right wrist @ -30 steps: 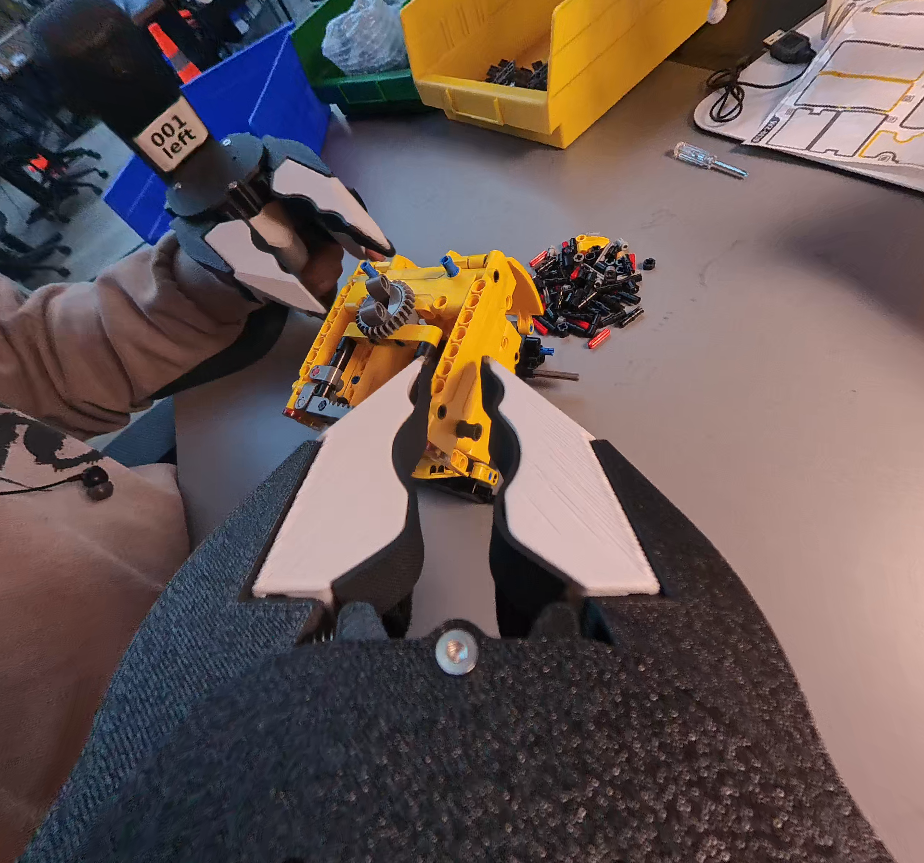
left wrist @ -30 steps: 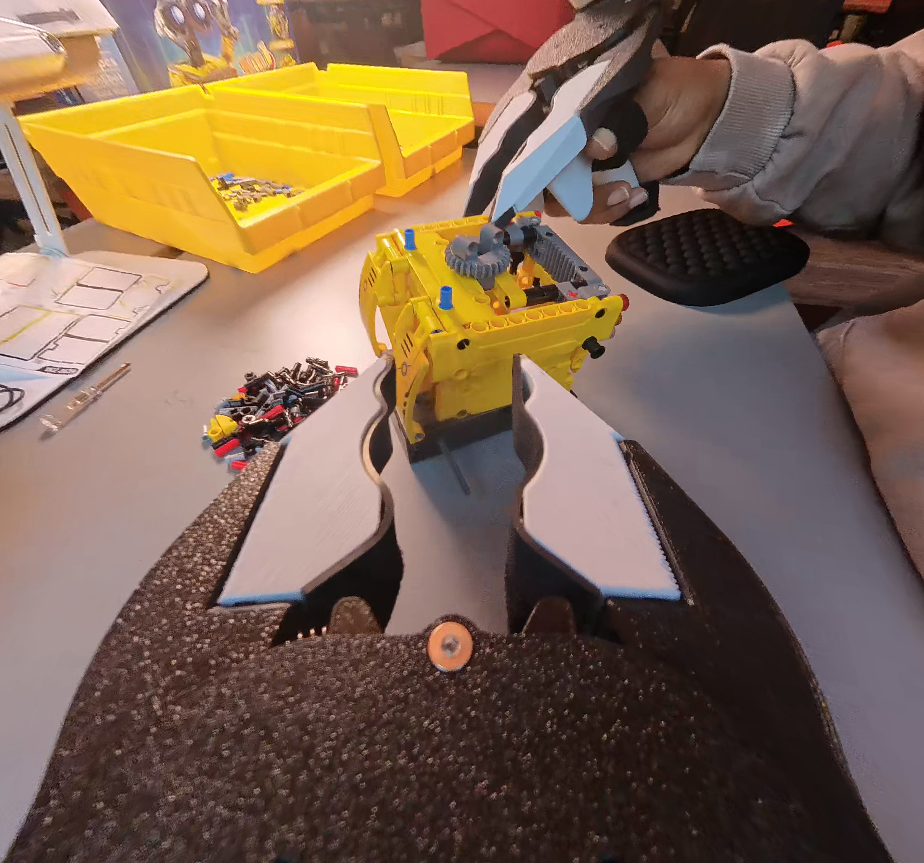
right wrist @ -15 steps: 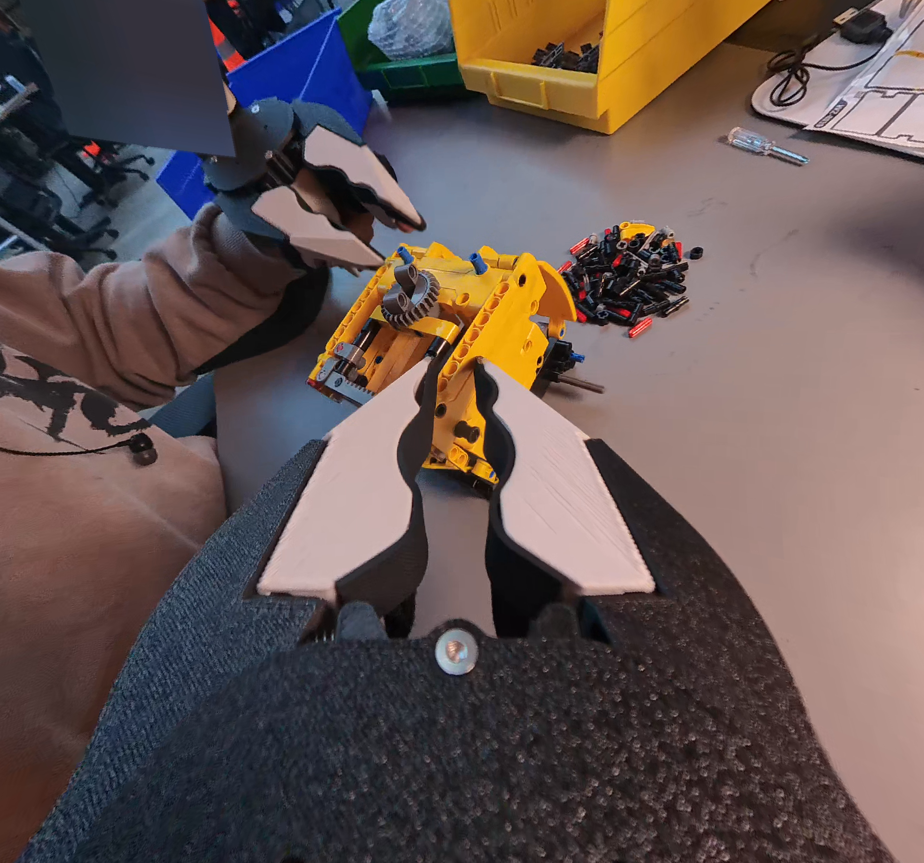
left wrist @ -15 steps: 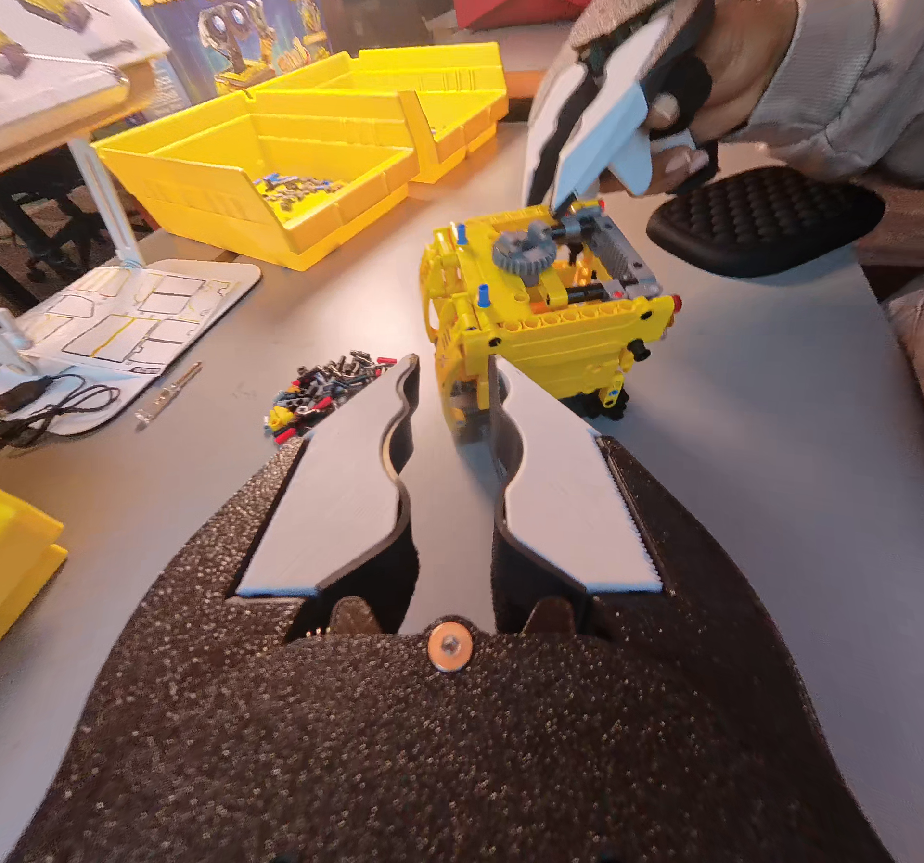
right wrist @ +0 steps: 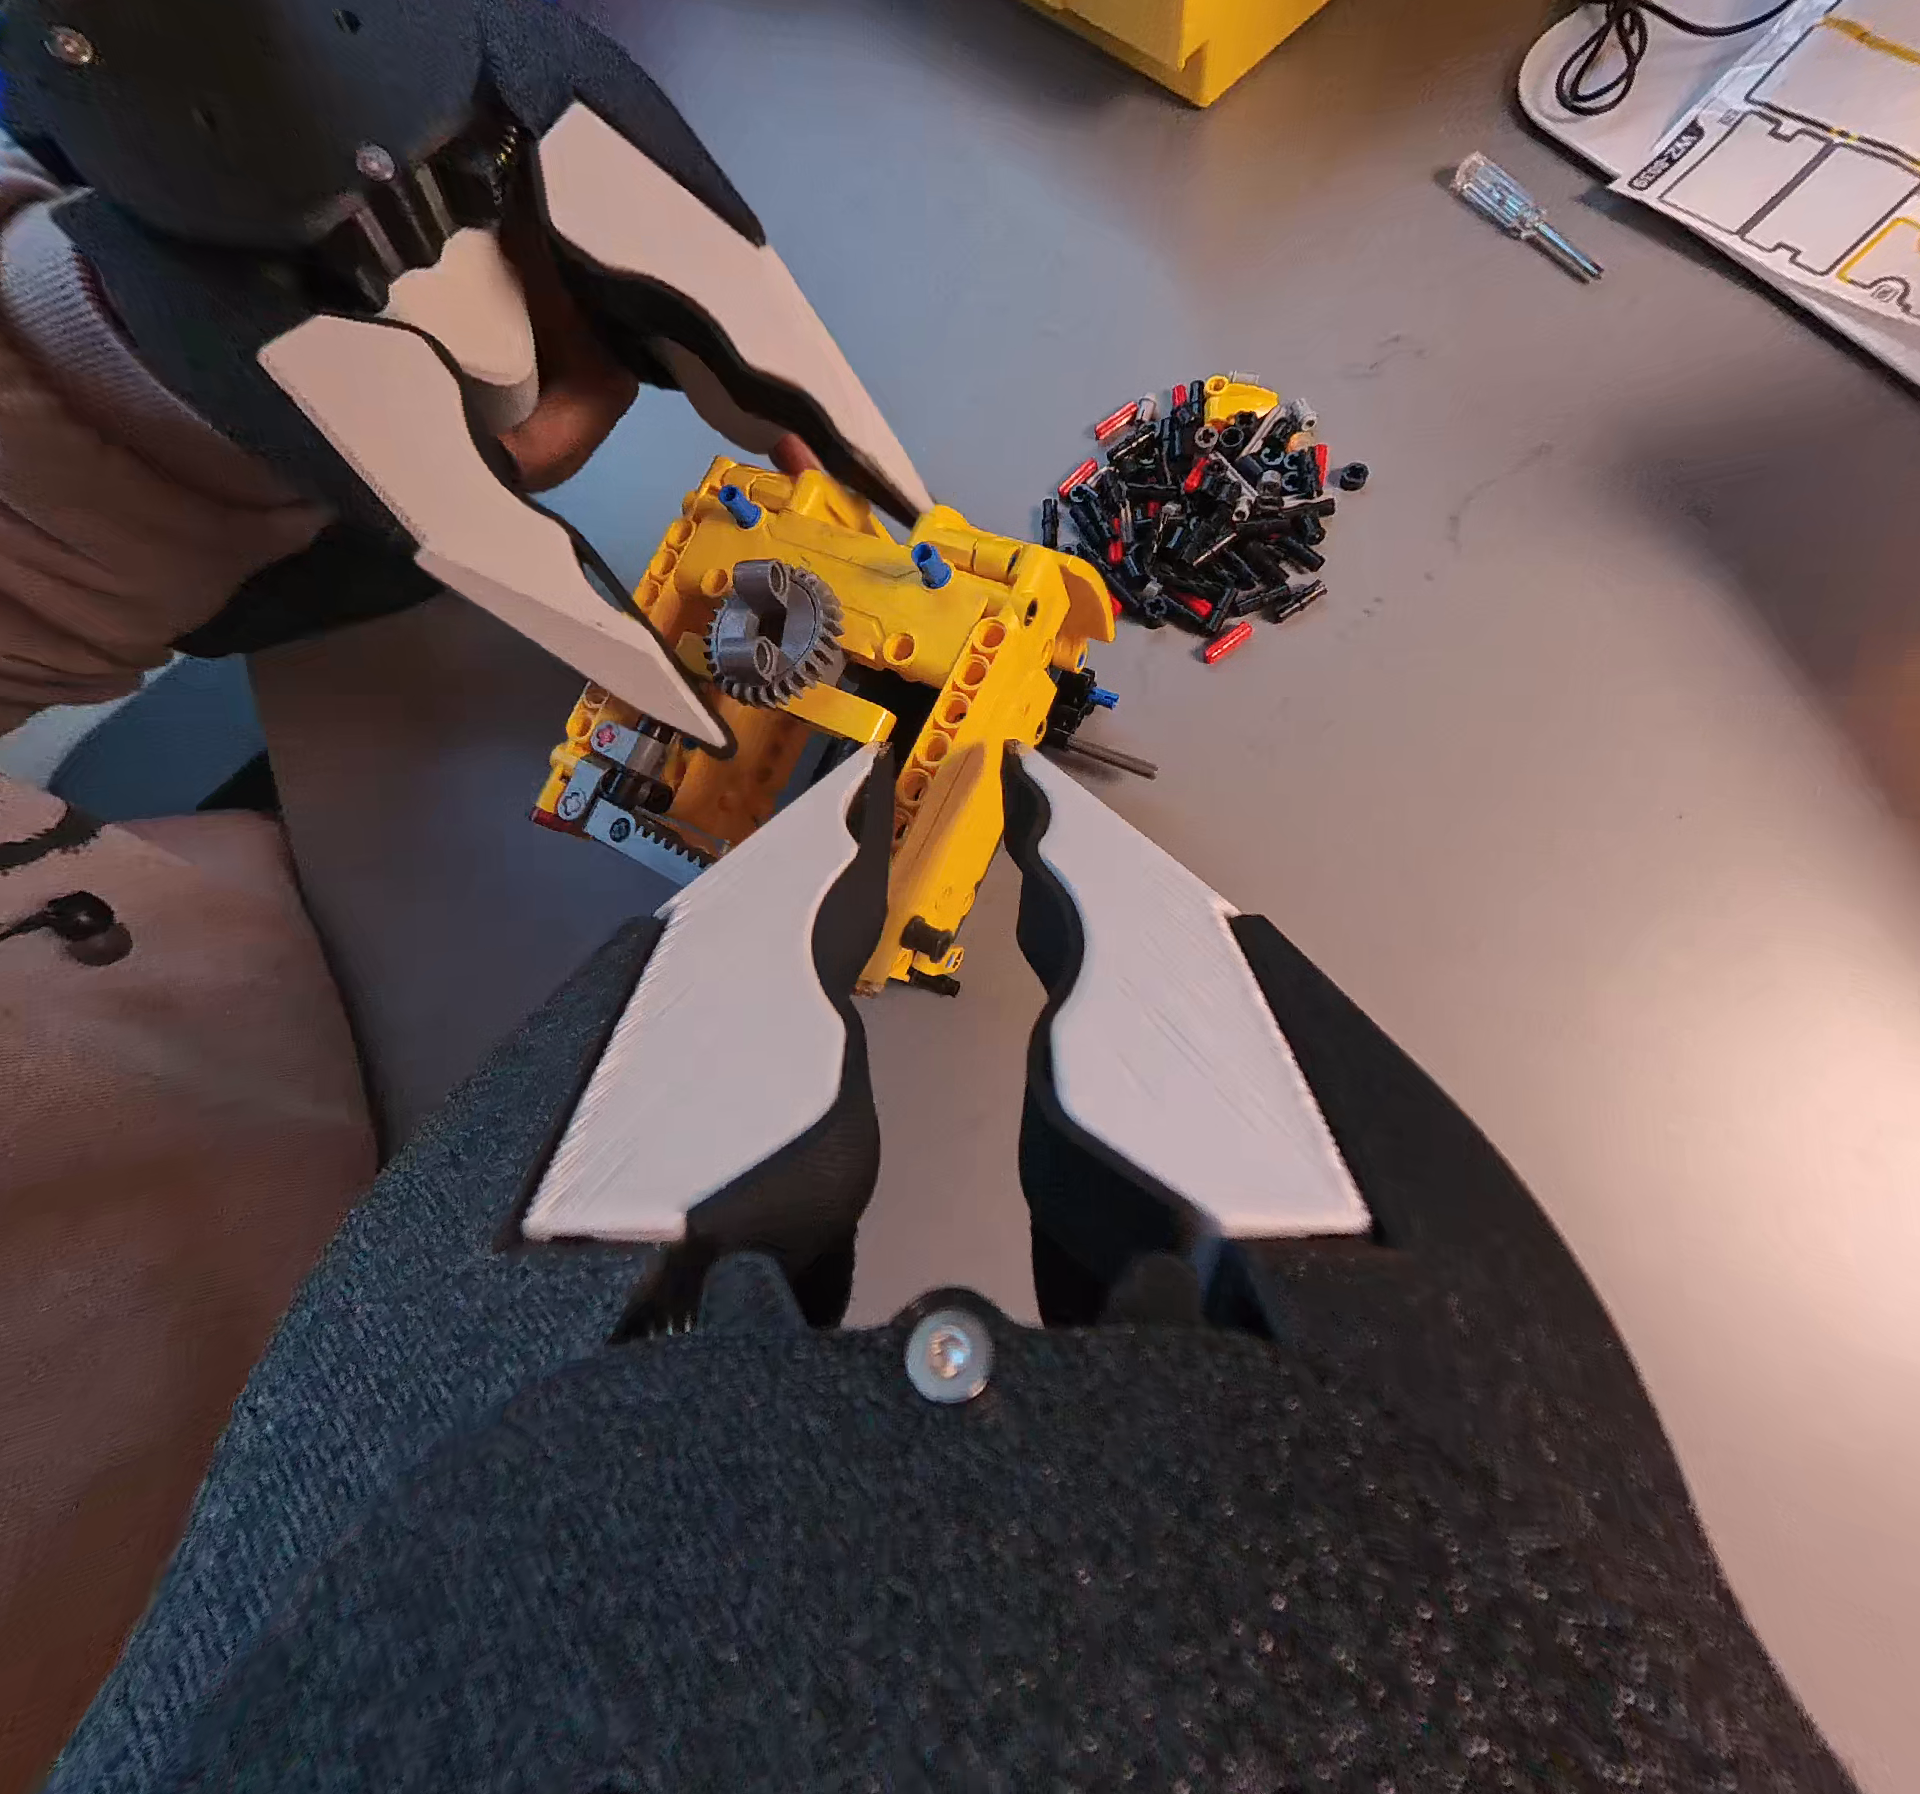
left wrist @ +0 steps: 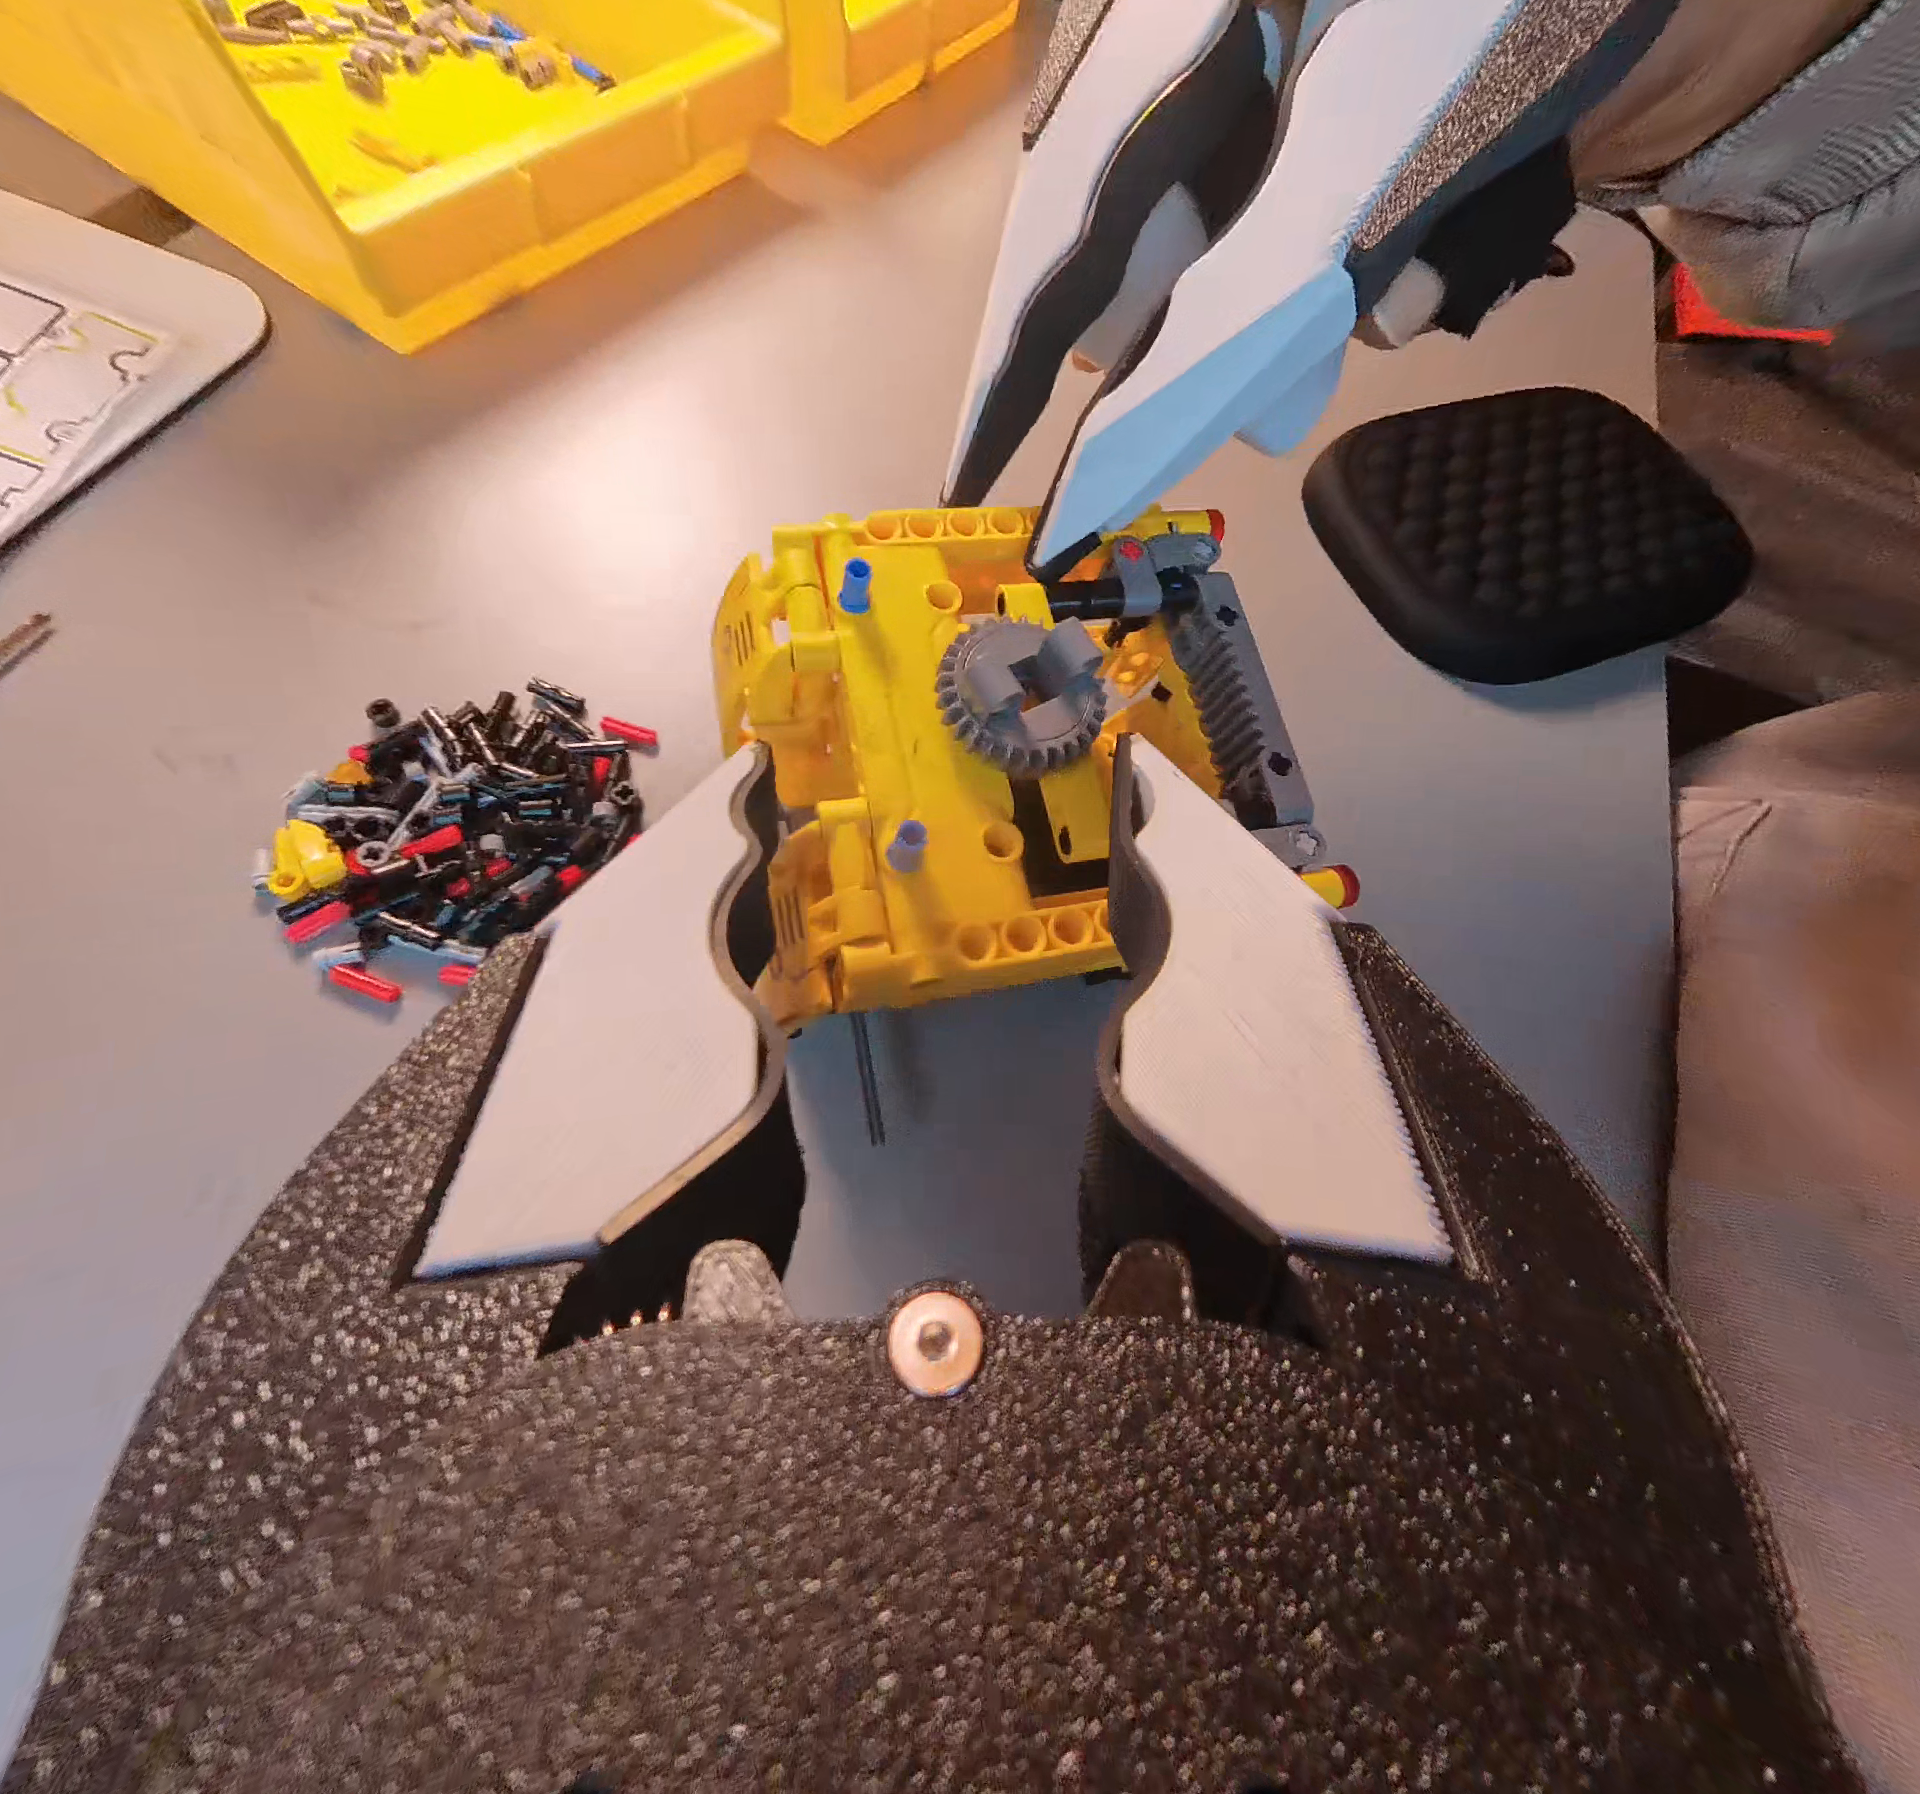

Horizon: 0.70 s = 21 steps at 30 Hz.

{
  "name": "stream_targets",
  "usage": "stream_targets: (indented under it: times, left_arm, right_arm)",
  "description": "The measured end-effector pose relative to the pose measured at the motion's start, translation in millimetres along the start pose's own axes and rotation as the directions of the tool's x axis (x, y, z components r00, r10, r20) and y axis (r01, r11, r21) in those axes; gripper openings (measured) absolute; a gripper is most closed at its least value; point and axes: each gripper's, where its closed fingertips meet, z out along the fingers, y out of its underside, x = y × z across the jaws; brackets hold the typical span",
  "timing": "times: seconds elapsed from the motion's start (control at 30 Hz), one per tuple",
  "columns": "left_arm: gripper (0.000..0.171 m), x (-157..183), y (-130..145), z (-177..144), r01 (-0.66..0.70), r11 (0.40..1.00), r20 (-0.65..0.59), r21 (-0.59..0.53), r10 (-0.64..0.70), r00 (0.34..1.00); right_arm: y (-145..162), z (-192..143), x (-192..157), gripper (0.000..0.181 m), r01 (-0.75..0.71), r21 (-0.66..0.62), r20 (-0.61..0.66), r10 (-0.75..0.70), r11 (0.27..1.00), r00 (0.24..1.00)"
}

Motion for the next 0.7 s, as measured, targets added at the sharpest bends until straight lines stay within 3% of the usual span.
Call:
stream_targets:
  times: [0.33, 0.57, 0.7]
  left_arm:
    - [0.055, 1.9, 1.0, 6.7, -0.049, 0.993, 0.119, -0.105, 0.062, 0.991]
    - [0.054, 2.9, 3.7, 3.3, -0.045, 0.995, 0.155, -0.093, 0.059, 0.986]
    - [0.053, 2.2, 4.0, 2.3, -0.031, 0.996, 0.178, -0.079, 0.045, 0.983]
  right_arm:
    - [-3.6, 3.8, 1.0, 0.011, 0.131, -0.11, -0.063, -0.139, 0.985, 0.988]
    - [-10.4, 11.6, 0.3, 0.009, 0.268, -0.155, -0.15, -0.291, 0.951, 0.945]
    - [-12.1, 12.3, 0.7, 0.008, 0.275, -0.12, -0.169, -0.292, 0.954, 0.941]
